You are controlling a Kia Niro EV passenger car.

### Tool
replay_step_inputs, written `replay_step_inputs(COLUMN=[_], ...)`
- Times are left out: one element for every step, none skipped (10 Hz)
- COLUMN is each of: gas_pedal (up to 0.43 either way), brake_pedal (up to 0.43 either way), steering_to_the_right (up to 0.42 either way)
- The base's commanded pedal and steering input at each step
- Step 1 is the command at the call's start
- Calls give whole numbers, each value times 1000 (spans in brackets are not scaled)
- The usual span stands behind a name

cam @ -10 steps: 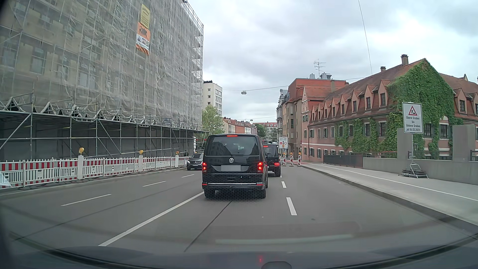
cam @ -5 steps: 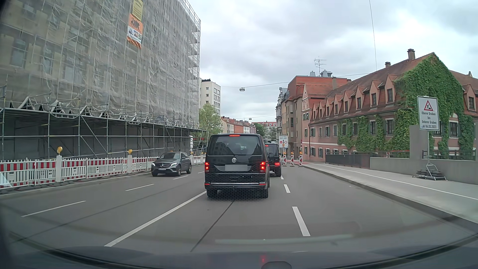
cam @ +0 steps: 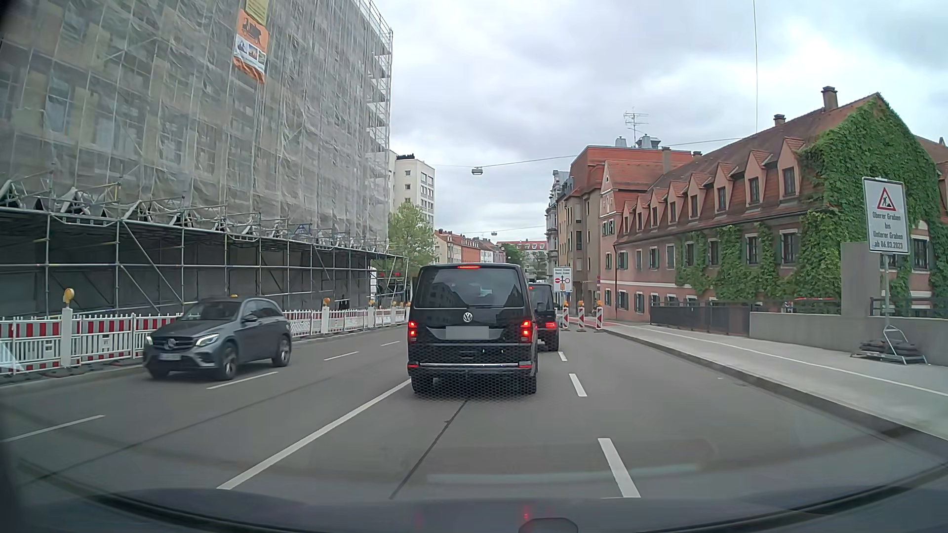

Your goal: Follow the waypoints while adhering to traffic rules and regulations

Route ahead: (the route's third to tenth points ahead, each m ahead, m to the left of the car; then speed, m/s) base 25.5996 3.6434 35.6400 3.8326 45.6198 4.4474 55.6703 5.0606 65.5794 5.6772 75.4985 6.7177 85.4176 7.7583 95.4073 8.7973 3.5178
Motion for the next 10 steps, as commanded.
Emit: replay_step_inputs(gas_pedal=[0,0,0,0,0,0,0,0,0,0], brake_pedal=[61,85,116,128,134,146,159,165,171,177], steering_to_the_right=[6,6,6,6,8,9,9,10,10,10])
